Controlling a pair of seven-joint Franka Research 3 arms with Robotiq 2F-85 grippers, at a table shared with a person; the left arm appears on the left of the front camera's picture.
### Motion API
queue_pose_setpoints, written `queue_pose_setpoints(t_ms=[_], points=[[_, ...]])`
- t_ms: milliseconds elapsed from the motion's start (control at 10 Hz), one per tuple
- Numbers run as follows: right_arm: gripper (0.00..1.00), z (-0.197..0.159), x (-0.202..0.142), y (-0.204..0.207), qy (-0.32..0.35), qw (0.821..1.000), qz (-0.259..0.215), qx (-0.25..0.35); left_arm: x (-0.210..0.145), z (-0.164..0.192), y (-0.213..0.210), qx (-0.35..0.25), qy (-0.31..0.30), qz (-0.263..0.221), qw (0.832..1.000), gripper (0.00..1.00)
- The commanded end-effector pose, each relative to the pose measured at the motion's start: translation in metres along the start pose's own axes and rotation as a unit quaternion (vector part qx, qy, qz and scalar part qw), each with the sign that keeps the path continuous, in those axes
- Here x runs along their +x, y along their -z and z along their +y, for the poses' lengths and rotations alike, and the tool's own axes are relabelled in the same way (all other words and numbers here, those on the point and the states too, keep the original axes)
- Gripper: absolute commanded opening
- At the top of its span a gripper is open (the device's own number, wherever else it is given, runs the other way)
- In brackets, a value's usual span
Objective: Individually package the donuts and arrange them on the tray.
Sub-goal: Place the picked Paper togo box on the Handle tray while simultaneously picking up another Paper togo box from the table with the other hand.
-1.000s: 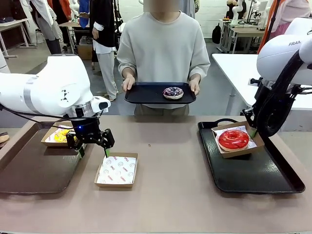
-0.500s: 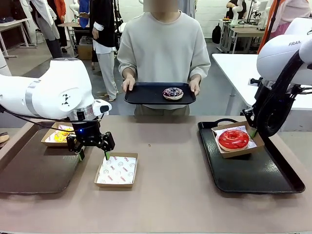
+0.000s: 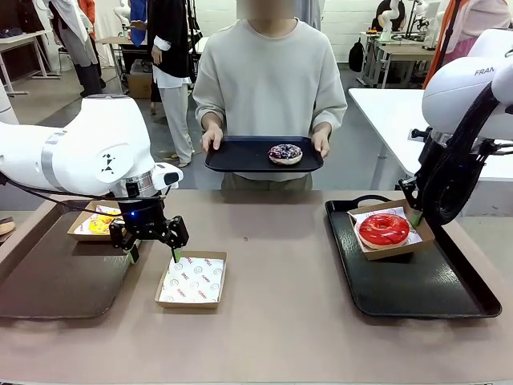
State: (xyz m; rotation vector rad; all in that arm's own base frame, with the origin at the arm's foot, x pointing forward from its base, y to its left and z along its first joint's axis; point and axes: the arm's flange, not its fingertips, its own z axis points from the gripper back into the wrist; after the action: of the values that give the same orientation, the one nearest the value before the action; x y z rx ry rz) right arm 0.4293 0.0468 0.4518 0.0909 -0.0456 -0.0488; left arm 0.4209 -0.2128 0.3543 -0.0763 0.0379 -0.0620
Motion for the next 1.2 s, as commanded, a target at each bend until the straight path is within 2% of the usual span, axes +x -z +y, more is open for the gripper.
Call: queue_pose_setpoints(t_ms=[0,200,500,700,1100], points=[[0.01,0.0,-0.001,-0.002,0.0,1.0,-0.002,0.0,0.001,0.0,-0.002,0.0,0.002,-0.002,1.0,1.0],[0.01,0.003,-0.008,0.005,-0.002,1.0,-0.003,0.003,-0.001,-0.002,0.0,0.011,-0.007,-0.012,1.0,1.0],[0.01,0.001,-0.036,0.01,0.016,0.999,-0.028,-0.011,-0.003,-0.008,0.007,0.022,-0.015,-0.035,0.999,1.0],[0.01,-0.005,-0.05,0.02,0.018,0.998,-0.055,-0.005,0.003,-0.018,0.017,0.027,-0.025,-0.031,0.999,1.0],[0.01,-0.023,-0.048,0.048,0.011,0.998,-0.051,0.025,0.011,-0.04,0.026,0.049,-0.03,-0.026,0.998,1.0]])
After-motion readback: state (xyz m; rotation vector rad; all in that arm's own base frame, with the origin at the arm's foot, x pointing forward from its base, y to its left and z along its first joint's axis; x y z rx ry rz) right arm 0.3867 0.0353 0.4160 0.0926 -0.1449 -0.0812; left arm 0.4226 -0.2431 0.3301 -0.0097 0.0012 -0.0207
